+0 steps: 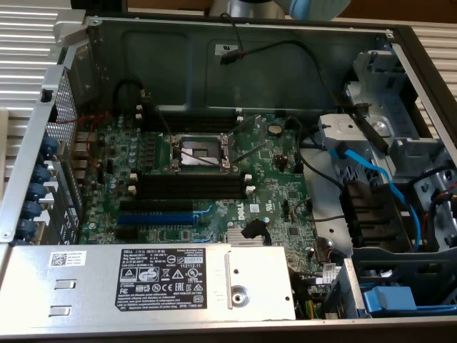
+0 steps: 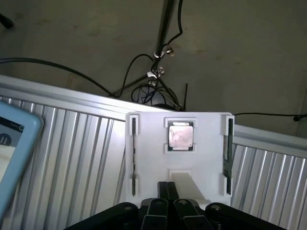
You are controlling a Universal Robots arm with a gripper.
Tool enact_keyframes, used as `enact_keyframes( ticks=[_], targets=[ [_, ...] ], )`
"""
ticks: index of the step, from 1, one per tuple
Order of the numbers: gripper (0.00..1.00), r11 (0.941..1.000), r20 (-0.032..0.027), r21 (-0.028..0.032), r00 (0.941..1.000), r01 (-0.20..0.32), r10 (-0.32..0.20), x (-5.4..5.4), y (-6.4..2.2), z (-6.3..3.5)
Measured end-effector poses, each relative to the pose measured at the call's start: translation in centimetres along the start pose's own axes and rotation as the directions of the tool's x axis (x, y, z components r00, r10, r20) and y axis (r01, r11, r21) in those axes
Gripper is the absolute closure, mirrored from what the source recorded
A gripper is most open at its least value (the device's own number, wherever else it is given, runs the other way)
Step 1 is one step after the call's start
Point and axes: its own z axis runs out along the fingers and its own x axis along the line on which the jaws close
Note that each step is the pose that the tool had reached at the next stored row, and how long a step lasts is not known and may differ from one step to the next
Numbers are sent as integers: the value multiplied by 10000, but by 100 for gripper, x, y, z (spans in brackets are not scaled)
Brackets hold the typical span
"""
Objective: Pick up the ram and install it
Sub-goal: 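Pick up the ram and move it above insertion slot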
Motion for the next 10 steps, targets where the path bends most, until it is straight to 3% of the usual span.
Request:
enact_keyframes(
  ticks=[4, 10],
  targets=[
    [90, 9999, 39, -146, 10000, -5, 6, 17, -7, 43],
    [90, 9997, 81, -234, 10000, 0, 2, 55, -24, 129]
  ],
)
